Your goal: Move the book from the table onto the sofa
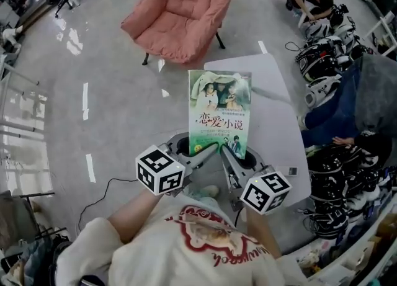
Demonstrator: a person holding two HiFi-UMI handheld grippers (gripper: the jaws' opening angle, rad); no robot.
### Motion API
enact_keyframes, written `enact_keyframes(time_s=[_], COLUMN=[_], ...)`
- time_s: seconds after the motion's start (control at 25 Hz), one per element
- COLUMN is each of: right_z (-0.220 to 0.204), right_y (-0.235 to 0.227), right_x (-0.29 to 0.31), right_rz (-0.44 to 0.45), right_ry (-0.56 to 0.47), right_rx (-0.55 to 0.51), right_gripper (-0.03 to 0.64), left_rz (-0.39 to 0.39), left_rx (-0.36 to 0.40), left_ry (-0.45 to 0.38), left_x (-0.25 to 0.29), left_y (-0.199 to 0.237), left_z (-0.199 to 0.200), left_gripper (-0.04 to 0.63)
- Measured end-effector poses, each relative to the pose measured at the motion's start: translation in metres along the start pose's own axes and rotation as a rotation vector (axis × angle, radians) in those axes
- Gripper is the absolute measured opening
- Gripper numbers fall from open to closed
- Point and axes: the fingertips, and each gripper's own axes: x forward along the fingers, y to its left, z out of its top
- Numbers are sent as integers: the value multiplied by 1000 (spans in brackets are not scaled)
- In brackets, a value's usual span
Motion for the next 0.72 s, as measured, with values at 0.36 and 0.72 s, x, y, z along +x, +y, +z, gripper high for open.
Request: enact_keyframes(time_s=[0.36,0.72], right_z=[15,71], right_y=[25,39], right_x=[93,235], right_rz=[83,98], right_ry=[39,-7], right_rx=[-55,-84], right_gripper=[109,109], left_rz=[79,78], left_rx=[-18,40], left_ry=[-81,-101], left_x=[-38,-63], left_y=[82,212], left_z=[30,108], left_gripper=[147,147])
